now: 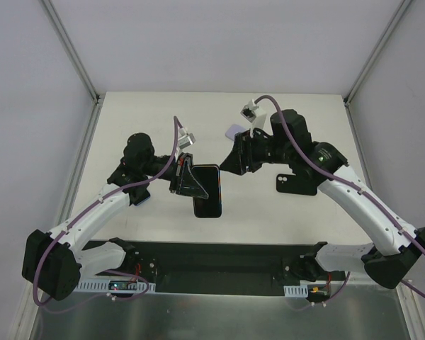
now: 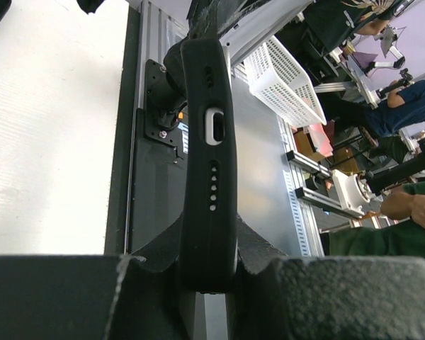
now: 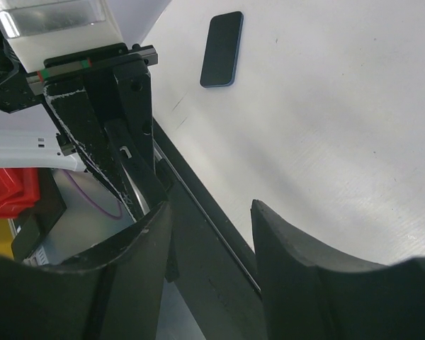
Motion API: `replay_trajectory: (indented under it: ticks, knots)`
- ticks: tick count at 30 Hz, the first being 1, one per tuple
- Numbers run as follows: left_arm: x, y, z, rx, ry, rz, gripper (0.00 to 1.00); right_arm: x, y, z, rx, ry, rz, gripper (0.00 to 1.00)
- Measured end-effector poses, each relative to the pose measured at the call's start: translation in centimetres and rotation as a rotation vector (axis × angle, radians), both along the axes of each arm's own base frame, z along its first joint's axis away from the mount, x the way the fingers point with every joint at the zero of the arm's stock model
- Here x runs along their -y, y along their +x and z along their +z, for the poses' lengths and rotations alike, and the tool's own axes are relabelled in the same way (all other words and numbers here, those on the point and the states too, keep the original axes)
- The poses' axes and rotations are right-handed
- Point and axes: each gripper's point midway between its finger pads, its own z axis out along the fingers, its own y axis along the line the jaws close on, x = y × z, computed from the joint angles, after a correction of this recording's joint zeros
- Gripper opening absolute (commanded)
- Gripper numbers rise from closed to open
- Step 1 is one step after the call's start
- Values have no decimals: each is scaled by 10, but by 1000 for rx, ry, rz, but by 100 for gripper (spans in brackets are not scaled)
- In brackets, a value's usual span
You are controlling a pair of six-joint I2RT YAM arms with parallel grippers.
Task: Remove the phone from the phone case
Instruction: Remove the phone case from the phone.
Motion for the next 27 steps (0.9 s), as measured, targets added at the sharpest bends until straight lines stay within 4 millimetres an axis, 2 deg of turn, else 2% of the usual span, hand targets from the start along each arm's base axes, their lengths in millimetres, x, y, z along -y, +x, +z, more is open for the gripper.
replay_trajectory:
  ticks: [27]
  knots:
    - [0,0,-2,12,0,-3,0,-1,-2,6,24,0,1,51]
